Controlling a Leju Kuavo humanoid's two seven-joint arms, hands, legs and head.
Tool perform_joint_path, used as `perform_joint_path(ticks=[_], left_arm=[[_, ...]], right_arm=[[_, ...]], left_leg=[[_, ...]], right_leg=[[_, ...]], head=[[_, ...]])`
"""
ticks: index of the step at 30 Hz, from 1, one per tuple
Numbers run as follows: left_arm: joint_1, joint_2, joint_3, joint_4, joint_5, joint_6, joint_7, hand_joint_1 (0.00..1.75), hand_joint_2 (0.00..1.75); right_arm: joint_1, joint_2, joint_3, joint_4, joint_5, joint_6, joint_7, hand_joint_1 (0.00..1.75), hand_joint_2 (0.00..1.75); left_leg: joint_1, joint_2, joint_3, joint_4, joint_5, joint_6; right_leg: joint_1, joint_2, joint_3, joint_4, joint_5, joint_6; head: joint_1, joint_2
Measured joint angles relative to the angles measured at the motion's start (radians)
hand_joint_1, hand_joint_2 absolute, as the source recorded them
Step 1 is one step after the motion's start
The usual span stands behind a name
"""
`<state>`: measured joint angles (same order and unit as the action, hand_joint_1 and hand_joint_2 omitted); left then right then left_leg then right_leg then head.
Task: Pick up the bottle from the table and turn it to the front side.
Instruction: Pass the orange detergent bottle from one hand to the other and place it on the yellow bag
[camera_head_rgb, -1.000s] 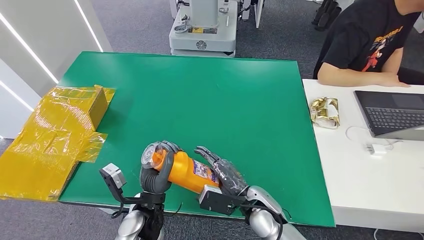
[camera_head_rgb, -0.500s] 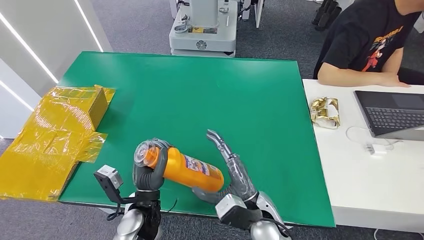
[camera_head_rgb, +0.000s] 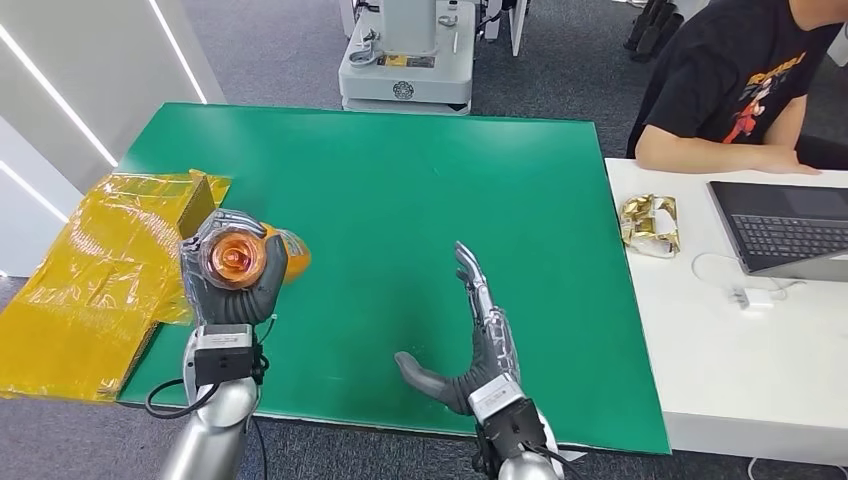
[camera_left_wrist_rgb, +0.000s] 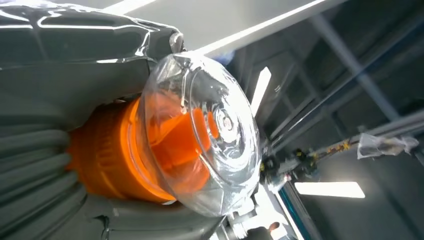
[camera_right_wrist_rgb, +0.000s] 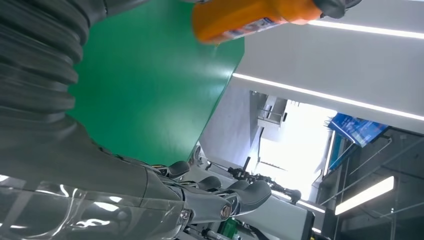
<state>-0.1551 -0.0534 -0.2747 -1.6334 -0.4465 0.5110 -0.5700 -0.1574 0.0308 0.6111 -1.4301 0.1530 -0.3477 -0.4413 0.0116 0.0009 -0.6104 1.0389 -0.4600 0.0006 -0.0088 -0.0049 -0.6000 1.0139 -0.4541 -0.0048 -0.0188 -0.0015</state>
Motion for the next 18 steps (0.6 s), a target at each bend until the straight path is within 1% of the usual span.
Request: perform_joint_path(ticks=[2,6,8,10,11,12,14,18], left_arm=[[-0.021,0.045,0.003,0.006,-0.119,0.056,0.033,1.75,1.75],[-0.061,0.134,0.006,0.034,-0.297,0.117,0.103,1.75,1.75],[-0.074,0.185,0.008,0.052,-0.497,0.135,0.18,1.75,1.75],[-0.084,0.244,0.012,0.07,-0.766,0.137,0.264,1.75,1.75],[-0.088,0.272,0.015,0.078,-0.884,0.136,0.294,1.75,1.75],[-0.092,0.296,0.017,0.084,-0.959,0.132,0.31,1.75,1.75],[-0.098,0.334,0.017,0.097,-1.016,0.113,0.321,1.75,1.75],[-0.135,0.399,-0.002,0.157,-1.032,0.031,0.317,1.75,1.75]], right_arm=[[-0.001,0.003,0.003,0.001,-0.009,0.0,-0.002,0.0,1.75],[-0.001,0.007,0.005,0.001,-0.015,-0.001,-0.003,0.0,1.75],[0.0,0.009,0.005,-0.007,-0.014,0.008,0.002,0.0,1.75],[0.003,0.009,0.005,-0.022,-0.014,0.026,0.009,0.0,1.75],[0.005,0.009,0.005,-0.03,-0.013,0.034,0.011,0.0,1.75],[0.007,0.009,0.005,-0.037,-0.013,0.04,0.012,0.0,1.75],[0.01,0.009,0.005,-0.047,-0.013,0.049,0.012,0.0,1.75],[0.028,0.009,0.0,-0.073,-0.005,0.061,0.013,0.0,1.75]], left_leg=[[0.0,0.0,0.0,0.0,0.0,0.0],[0.0,0.0,0.0,0.0,0.0,0.0],[0.0,0.001,0.0,0.0,0.0,0.0],[0.0,0.002,0.0,0.0,0.0,0.0],[0.0,0.002,0.0,0.0,0.0,0.0],[0.0,0.003,0.0,0.0,0.0,0.0],[0.0,0.002,0.0,0.0,0.0,0.0],[0.0,0.002,0.0,0.0,0.0,0.0]], right_leg=[[0.0,0.0,0.0,0.0,0.0,0.0],[0.0,0.0,0.0,0.0,0.0,0.0],[0.0,0.001,0.0,0.0,0.0,0.0],[0.0,0.003,-0.001,0.0,0.0,0.0],[0.0,0.003,-0.001,0.0,0.0,0.0],[0.0,0.003,-0.001,0.0,0.0,0.0],[0.0,0.003,-0.001,0.0,0.0,0.0],[0.0,0.003,-0.002,0.0,0.0,0.0]], head=[[0.0,0.0],[0.0,0.0],[0.0,0.0],[0.0,0.0],[0.0,0.0],[0.0,0.0],[0.0,0.0],[0.0,0.0]])
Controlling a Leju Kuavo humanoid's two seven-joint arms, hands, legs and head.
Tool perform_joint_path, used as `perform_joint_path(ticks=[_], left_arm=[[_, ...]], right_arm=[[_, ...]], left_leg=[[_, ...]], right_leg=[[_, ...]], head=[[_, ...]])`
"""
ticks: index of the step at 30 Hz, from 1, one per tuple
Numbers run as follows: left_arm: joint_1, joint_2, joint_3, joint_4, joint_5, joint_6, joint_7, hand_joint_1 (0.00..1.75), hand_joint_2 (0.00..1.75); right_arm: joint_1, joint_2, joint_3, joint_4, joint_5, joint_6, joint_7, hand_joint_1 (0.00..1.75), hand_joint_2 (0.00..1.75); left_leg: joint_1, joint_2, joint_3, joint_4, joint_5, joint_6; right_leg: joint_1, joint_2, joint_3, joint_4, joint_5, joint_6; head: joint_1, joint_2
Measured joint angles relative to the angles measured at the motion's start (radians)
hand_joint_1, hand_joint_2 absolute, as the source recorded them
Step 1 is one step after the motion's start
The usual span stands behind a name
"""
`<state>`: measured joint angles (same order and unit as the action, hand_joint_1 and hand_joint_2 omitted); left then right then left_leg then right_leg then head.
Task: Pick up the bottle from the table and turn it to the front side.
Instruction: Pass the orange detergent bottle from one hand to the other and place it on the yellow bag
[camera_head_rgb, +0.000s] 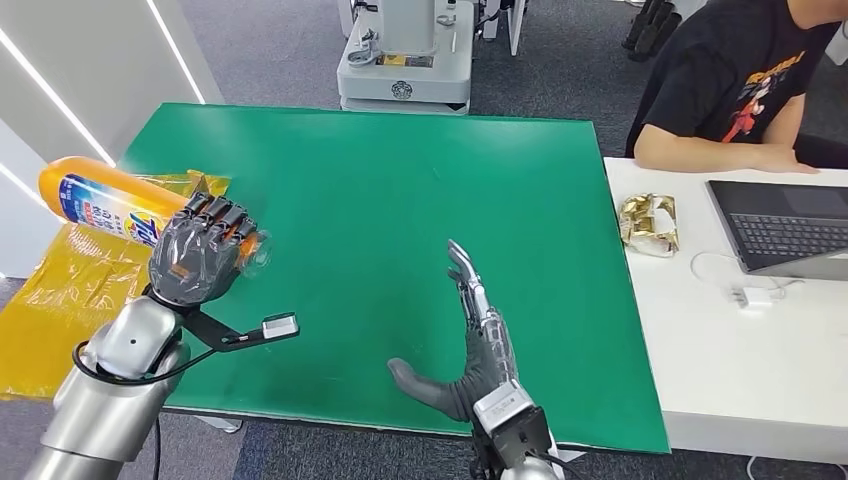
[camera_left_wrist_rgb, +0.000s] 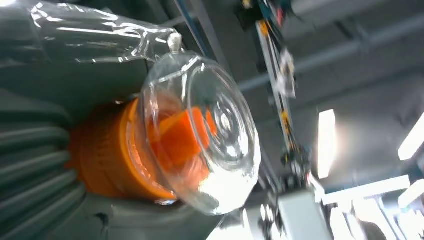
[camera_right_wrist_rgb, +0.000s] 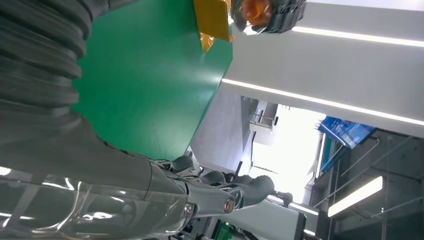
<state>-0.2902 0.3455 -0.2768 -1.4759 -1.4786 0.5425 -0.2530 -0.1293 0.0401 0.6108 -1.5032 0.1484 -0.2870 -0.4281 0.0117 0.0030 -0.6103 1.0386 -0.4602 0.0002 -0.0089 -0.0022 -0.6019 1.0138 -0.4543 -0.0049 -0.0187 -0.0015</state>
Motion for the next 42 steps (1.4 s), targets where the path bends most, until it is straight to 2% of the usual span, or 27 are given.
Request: perform_joint_path(ticks=[4,7,10,14,17,21,22,25,27,38,42], left_arm=[[-0.065,0.051,-0.053,0.111,0.046,-0.094,-0.065,1.75,1.75],[-0.132,0.066,-0.102,0.229,0.122,-0.168,-0.141,1.75,1.75],[-0.192,0.065,-0.146,0.354,0.135,-0.191,-0.168,1.75,1.75],[-0.245,0.059,-0.186,0.455,0.134,-0.217,-0.177,1.75,1.75],[-0.277,0.052,-0.206,0.504,0.12,-0.268,-0.178,1.75,1.75],[-0.283,0.05,-0.21,0.515,0.116,-0.278,-0.178,1.75,1.75],[-0.309,0.043,-0.228,0.558,0.107,-0.303,-0.178,1.75,1.75],[-0.497,-0.022,-0.334,0.861,0.095,-0.462,-0.111,1.75,1.75],[-0.553,-0.042,-0.367,0.974,0.102,-0.496,-0.044,1.75,1.75],[-0.56,-0.041,-0.38,1.092,0.107,-0.581,0.065,1.75,1.75],[-0.553,-0.038,-0.38,1.11,0.101,-0.576,0.123,1.75,1.75]], right_arm=[[0.03,0.0,-0.013,-0.046,0.019,0.018,0.015,0.0,1.75],[0.056,0.0,-0.028,-0.077,0.029,0.028,0.027,0.0,1.75],[0.076,0.0,-0.039,-0.102,0.032,0.029,0.03,0.0,1.75],[0.089,0.0,-0.048,-0.122,0.037,0.029,0.033,0.0,1.75],[0.091,0.0,-0.051,-0.127,0.043,0.029,0.036,0.0,1.75],[0.091,0.0,-0.051,-0.127,0.044,0.029,0.038,0.0,1.75],[0.09,0.001,-0.052,-0.128,0.046,0.029,0.042,0.0,1.75],[0.085,0.006,-0.054,-0.128,0.058,0.027,0.066,0.0,1.75],[0.08,0.007,-0.054,-0.122,0.061,0.024,0.075,0.0,1.75],[0.066,0.03,-0.053,-0.086,0.061,0.015,0.075,0.0,1.75],[0.061,0.037,-0.052,-0.069,0.063,0.015,0.07,0.0,1.75]], left_leg=[[0.0,0.001,0.0,0.0,0.0,0.0],[0.0,0.0,0.0,0.0,0.0,0.0],[0.0,0.001,0.0,0.0,0.0,0.0],[0.0,0.002,0.0,0.0,0.0,0.0],[0.0,0.001,0.0,0.001,0.0,0.0],[0.0,0.001,0.0,0.001,0.0,0.0],[0.0,0.001,-0.001,0.001,0.0,0.0],[0.0,0.0,0.003,-0.001,0.001,-0.001],[0.0,0.002,0.006,-0.002,0.002,-0.003],[0.001,0.001,0.004,-0.002,0.003,-0.004],[0.001,0.001,0.004,-0.002,0.003,-0.004]], right_leg=[[0.0,0.001,0.0,0.0,0.0,0.0],[0.0,0.0,0.0,0.0,0.0,0.0],[0.0,0.001,0.0,0.0,0.001,-0.001],[0.0,0.002,-0.001,0.0,0.001,-0.001],[0.0,0.001,-0.001,-0.001,0.001,-0.001],[0.0,0.001,-0.001,-0.001,0.001,-0.001],[0.0,0.001,-0.001,0.0,0.001,-0.001],[0.0,0.0,0.004,0.0,0.001,-0.002],[0.0,0.001,0.004,0.0,0.002,-0.003],[0.001,0.0,0.003,0.001,0.002,-0.004],[0.001,0.001,0.003,0.001,0.002,-0.004]], head=[[0.0,0.0],[0.0,0.0],[0.0,0.0],[0.0,0.0],[0.0,0.0],[0.0,0.0],[0.0,0.0],[0.0,0.0],[0.0,0.0],[0.0,0.0],[0.0,0.0]])
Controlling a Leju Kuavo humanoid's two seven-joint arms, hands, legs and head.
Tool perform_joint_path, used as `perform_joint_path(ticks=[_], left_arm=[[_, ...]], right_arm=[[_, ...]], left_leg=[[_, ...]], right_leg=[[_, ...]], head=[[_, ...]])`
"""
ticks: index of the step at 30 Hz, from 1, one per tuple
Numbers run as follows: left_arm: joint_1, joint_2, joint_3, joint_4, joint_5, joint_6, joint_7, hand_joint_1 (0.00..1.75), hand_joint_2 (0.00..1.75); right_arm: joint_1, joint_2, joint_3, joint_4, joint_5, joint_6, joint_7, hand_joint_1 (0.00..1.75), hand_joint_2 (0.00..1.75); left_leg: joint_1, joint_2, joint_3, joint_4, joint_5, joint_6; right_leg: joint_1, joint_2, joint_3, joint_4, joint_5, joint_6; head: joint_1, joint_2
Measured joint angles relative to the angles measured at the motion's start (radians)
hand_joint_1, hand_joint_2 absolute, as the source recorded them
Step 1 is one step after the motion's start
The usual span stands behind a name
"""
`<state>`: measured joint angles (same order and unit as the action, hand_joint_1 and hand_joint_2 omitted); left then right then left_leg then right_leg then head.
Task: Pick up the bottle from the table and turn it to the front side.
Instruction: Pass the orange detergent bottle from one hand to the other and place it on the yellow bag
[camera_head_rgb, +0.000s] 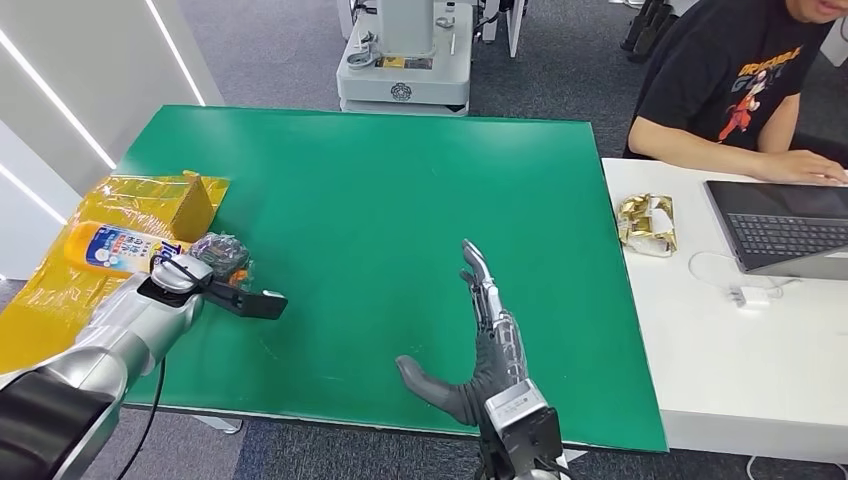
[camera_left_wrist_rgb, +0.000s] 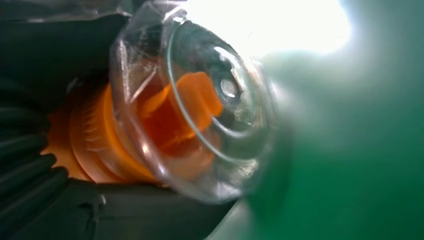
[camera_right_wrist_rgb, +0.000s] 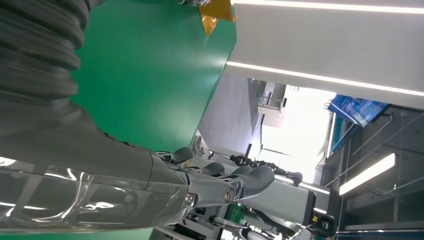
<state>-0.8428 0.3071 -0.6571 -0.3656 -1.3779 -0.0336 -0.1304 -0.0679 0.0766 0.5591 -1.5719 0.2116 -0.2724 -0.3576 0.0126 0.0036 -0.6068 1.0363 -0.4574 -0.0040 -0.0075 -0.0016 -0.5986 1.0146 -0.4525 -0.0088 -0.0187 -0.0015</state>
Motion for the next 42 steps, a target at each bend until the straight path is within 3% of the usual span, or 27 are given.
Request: perform_joint_path(ticks=[11,24,31,42], left_arm=[[-0.001,0.004,0.0,0.015,-0.009,0.007,0.032,1.75,1.75],[-0.02,0.015,0.009,0.019,0.067,-0.098,-0.123,1.75,1.75],[-0.035,-0.001,0.055,0.023,0.165,-0.233,-0.152,1.75,1.75],[-0.035,-0.01,0.094,0.025,0.199,-0.252,-0.167,1.75,1.75]], right_arm=[[-0.012,0.007,0.0,0.024,0.004,-0.001,-0.003,0.0,1.75],[-0.019,0.01,0.0,0.045,-0.013,-0.005,-0.013,0.0,1.75],[-0.019,0.01,0.0,0.047,-0.016,-0.012,-0.014,0.0,1.75],[-0.019,0.01,0.0,0.047,-0.017,-0.018,-0.017,0.0,1.75]], left_leg=[[0.0,0.0,-0.001,0.0,0.0,0.0],[0.0,0.0,-0.001,0.0,0.0,0.0],[0.0,0.0,0.0,0.0,0.0,0.0],[0.0,0.0,-0.001,0.0,0.0,0.0]], right_leg=[[0.0,0.0,-0.001,-0.001,0.0,0.0],[0.0,0.0,0.0,-0.001,0.0,0.0],[0.0,0.0,0.0,-0.001,0.0,0.0],[0.0,0.0,0.0,-0.001,0.0,0.0]], head=[[0.0,0.0],[0.0,0.0],[0.0,0.0],[0.0,0.0]])
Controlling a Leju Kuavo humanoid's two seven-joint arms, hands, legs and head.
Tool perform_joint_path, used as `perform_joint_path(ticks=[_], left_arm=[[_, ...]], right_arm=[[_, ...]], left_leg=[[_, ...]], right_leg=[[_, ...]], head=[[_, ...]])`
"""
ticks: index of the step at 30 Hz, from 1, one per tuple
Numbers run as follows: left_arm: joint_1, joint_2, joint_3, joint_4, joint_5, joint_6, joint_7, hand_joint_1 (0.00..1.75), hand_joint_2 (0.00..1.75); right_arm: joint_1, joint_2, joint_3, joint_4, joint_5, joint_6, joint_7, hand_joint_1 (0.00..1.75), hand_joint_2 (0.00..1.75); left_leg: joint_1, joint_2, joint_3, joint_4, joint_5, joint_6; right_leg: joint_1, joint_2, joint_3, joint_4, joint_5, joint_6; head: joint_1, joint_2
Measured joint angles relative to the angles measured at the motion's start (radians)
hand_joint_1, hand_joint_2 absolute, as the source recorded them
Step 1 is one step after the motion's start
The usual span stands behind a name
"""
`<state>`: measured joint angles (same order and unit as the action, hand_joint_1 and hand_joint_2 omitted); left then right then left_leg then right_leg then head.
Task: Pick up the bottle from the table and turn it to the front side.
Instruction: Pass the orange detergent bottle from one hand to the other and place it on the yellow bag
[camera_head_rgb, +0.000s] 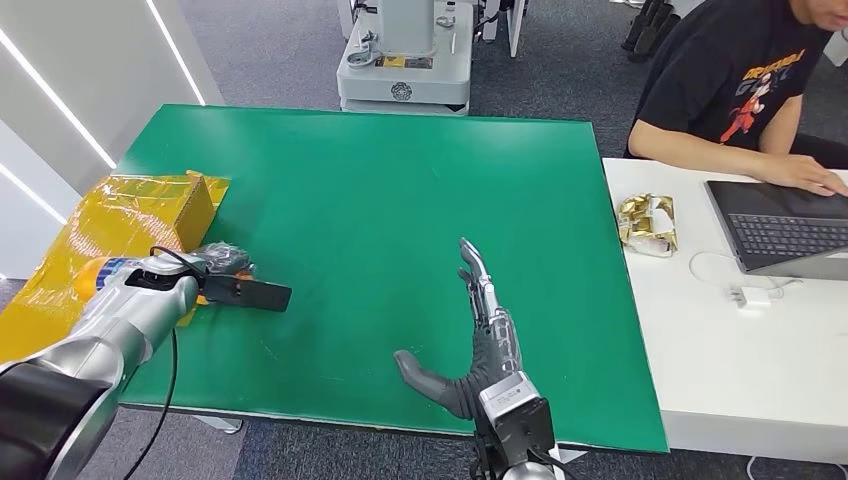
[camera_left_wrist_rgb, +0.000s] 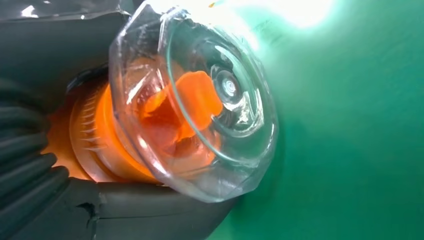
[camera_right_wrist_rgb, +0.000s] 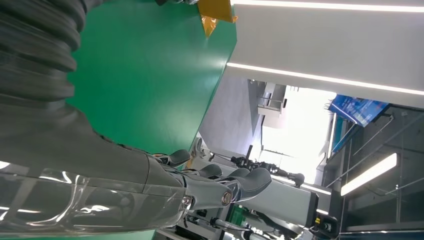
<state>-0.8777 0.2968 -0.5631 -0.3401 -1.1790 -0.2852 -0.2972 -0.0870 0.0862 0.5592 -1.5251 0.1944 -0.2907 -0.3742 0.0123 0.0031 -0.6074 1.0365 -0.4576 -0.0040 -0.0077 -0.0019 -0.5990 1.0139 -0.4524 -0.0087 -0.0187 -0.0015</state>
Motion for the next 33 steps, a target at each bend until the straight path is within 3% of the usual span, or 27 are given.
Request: perform_joint_path(ticks=[7,11,26,33], left_arm=[[0.003,-0.006,0.035,0.003,0.067,0.001,-0.022,1.73,1.75],[0.005,-0.007,0.044,0.003,0.079,0.03,-0.029,0.01,1.75],[0.027,-0.016,0.059,0.003,0.098,0.138,-0.059,0.0,1.75],[0.04,0.001,0.059,-0.007,0.128,0.151,-0.09,0.0,1.75]], right_arm=[[0.001,0.0,-0.001,0.0,-0.004,-0.006,-0.003,0.0,1.75],[0.002,0.0,-0.001,-0.001,-0.004,-0.007,-0.004,0.0,1.75],[0.008,-0.004,-0.002,-0.024,-0.013,0.008,0.011,0.0,1.75],[0.015,-0.005,-0.004,-0.038,-0.009,0.032,0.02,0.0,1.75]], left_leg=[[0.0,0.0,0.0,0.0,0.0,0.0],[0.0,0.0,0.0,0.0,0.0,0.0],[0.0,0.0,0.0,0.0,0.0,0.0],[0.0,0.001,0.0,0.0,0.0,0.0]], right_leg=[[0.0,0.0,0.0,0.0,0.0,0.0],[0.0,0.0,0.0,0.0,0.0,0.0],[0.0,0.0,0.0,0.0,0.0,0.0],[0.0,0.001,-0.001,0.0,0.0,0.0]], head=[[0.0,0.0],[0.0,0.0],[0.0,0.0],[0.0,0.0]])
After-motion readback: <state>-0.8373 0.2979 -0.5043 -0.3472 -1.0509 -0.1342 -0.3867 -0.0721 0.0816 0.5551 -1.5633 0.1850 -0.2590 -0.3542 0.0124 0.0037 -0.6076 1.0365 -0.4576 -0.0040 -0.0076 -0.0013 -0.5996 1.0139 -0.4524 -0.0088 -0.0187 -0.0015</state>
